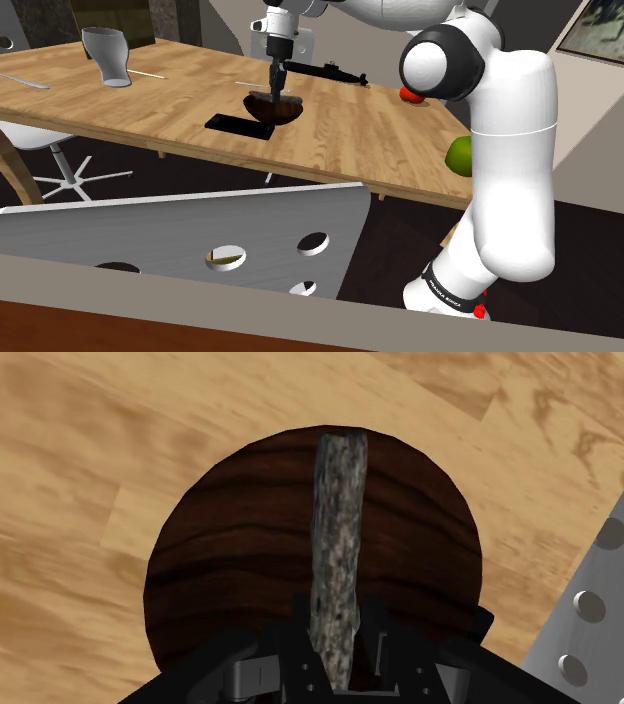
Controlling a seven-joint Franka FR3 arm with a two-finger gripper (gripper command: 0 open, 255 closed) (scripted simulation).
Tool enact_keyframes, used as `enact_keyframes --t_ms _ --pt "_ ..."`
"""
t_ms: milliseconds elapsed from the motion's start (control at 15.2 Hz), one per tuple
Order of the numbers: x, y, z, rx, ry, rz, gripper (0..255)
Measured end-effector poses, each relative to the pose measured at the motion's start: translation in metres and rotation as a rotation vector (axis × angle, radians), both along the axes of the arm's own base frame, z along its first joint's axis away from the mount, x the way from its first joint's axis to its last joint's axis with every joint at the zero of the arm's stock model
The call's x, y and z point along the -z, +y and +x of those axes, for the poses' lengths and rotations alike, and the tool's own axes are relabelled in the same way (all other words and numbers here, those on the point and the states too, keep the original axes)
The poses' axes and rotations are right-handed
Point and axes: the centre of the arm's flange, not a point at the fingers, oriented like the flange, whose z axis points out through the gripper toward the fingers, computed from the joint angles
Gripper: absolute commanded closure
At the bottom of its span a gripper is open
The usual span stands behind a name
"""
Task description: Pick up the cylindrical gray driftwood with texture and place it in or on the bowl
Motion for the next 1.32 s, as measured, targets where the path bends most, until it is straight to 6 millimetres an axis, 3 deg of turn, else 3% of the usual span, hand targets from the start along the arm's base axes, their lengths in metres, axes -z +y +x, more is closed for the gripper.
enact_keyframes --t_ms 132,198,594,924,1320 --pt "0.0 0.0 0.0 0.0 0.0 0.0 255" --pt "0.0 0.0 0.0 0.0 0.0 0.0 0" --pt "0.0 0.0 0.0 0.0 0.0 0.0 0" --pt "-0.042 -0.006 0.009 0.001 -0.001 0.0 0" --pt "-0.049 -0.007 0.007 0.0 0.0 0.0 0"
